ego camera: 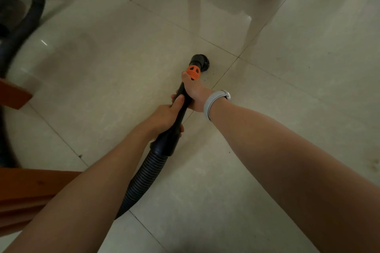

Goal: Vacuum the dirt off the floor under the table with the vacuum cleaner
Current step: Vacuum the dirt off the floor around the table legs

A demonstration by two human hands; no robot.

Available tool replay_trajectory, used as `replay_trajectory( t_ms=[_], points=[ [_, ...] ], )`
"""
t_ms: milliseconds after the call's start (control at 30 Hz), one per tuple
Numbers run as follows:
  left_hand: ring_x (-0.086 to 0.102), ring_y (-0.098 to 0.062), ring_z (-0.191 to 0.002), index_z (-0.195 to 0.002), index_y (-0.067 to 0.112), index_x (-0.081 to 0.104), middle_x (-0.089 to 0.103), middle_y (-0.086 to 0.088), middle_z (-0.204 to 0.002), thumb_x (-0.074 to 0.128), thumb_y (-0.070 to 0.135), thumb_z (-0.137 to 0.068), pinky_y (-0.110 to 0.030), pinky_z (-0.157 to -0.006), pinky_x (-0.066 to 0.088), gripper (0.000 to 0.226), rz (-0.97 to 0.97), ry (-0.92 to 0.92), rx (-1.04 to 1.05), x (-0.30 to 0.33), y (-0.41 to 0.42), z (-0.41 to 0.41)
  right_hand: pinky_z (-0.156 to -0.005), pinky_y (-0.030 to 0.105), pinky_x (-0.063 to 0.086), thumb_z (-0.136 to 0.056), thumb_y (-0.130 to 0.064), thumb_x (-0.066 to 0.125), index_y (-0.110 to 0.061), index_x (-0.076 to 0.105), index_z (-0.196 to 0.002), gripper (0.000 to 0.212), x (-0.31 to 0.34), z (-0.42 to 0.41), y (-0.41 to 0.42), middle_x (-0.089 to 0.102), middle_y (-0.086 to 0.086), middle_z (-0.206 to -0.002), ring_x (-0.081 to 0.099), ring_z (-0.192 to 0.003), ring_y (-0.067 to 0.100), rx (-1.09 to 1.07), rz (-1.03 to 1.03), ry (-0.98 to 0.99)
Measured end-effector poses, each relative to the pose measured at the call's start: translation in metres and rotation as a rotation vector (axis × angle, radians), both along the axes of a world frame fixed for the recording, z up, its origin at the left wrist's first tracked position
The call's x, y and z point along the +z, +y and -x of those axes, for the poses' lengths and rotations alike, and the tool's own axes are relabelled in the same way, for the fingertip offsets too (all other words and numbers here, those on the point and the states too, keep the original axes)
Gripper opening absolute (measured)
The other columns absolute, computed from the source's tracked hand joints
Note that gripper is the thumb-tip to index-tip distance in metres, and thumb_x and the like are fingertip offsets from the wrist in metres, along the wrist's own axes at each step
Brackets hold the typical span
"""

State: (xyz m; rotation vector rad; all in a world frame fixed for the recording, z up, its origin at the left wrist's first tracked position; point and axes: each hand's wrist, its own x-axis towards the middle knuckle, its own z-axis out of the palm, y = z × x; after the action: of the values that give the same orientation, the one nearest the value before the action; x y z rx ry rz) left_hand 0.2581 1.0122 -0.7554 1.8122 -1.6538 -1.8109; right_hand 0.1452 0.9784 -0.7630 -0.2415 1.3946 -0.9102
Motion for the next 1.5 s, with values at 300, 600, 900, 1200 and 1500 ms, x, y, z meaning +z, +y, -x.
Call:
replay_trajectory(
  t_ms=[300, 600, 900, 1200, 1500],
  points=[
    [0.062, -0.021, -0.054, -0.099, 0.002, 0.056, 0.065, -0.012, -0.066, 0.029, 0.06, -0.095, -0.026, -0.053, 0.05, 0.065, 0.008, -0.031, -0.013, 0.002, 0.001, 0.006, -0.065, 0.036, 0.054, -0.098, -0.035, 0.045, -0.009, 0.042, -0.093, 0.026, -0.002, 0.005, 0.0, 0.051, 0.01, -0.074, 0.057, -0.06, 0.023, 0.003, 0.021, -0.02],
    [0.065, -0.025, -0.063, -0.095, 0.0, 0.062, 0.066, -0.011, -0.065, 0.027, 0.059, -0.096, -0.032, -0.067, 0.054, 0.069, 0.095, -0.071, 0.149, -0.008, 0.019, -0.025, -0.064, 0.035, 0.051, -0.098, -0.033, 0.048, -0.008, 0.042, -0.084, 0.029, 0.001, -0.033, 0.001, 0.049, 0.011, -0.073, 0.054, -0.06, 0.023, 0.112, 0.012, -0.093],
    [0.062, -0.019, -0.05, -0.093, -0.003, 0.063, 0.064, -0.008, -0.058, 0.028, 0.057, -0.096, -0.026, -0.054, 0.051, 0.07, 0.112, -0.08, 0.249, -0.017, -0.002, -0.044, -0.089, 0.044, 0.053, -0.097, -0.037, 0.047, -0.006, 0.045, -0.083, 0.035, -0.006, -0.064, -0.03, 0.054, 0.012, -0.075, 0.059, -0.068, 0.027, 0.188, 0.041, 0.015],
    [0.064, -0.024, -0.059, -0.093, 0.005, 0.059, 0.066, -0.013, -0.067, 0.031, 0.06, -0.094, -0.035, -0.068, 0.055, 0.061, 0.084, -0.036, 0.022, -0.012, -0.013, -0.017, -0.063, 0.038, 0.052, -0.099, -0.034, 0.044, -0.005, 0.043, -0.092, 0.03, -0.011, -0.024, -0.023, 0.049, 0.012, -0.075, 0.054, -0.056, 0.024, -0.013, 0.043, 0.006],
    [0.065, -0.028, -0.063, -0.091, 0.004, 0.058, 0.067, -0.014, -0.069, 0.033, 0.061, -0.093, -0.039, -0.074, 0.055, 0.062, 0.075, 0.001, -0.108, -0.008, -0.005, 0.013, -0.059, 0.036, 0.052, -0.099, -0.034, 0.044, -0.009, 0.037, -0.108, 0.028, 0.001, 0.013, 0.002, 0.05, 0.011, -0.078, 0.055, -0.059, 0.024, -0.092, 0.002, 0.011]
  ],
)
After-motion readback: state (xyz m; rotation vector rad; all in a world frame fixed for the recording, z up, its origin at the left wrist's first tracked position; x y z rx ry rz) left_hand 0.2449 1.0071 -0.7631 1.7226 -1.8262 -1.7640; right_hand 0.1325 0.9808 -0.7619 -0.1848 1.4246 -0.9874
